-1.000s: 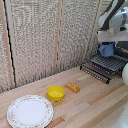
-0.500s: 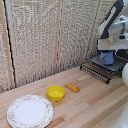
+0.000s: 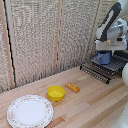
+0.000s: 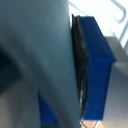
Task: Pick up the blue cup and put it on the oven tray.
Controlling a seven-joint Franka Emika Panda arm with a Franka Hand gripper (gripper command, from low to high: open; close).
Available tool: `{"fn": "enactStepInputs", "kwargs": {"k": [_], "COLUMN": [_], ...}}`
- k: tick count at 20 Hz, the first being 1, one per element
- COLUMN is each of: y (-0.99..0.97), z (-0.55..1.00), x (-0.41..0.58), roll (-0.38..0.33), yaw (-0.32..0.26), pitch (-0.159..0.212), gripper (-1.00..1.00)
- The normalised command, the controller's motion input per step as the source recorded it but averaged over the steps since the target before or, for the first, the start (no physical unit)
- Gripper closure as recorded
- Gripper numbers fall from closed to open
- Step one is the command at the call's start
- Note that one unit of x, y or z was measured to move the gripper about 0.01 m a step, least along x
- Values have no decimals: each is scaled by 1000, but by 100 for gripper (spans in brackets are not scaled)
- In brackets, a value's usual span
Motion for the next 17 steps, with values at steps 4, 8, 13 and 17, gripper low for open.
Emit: {"fn": "enactStepInputs", "kwargs": {"k": [4, 8, 13, 17], "y": [-176, -178, -80, 1], "z": [101, 407, 762, 806], "x": [156, 36, 12, 128], "roll": [-1, -1, -9, 0], "yaw": [0, -12, -25, -28], "pitch": [17, 42, 20, 79], "gripper": [-100, -100, -100, -100]}}
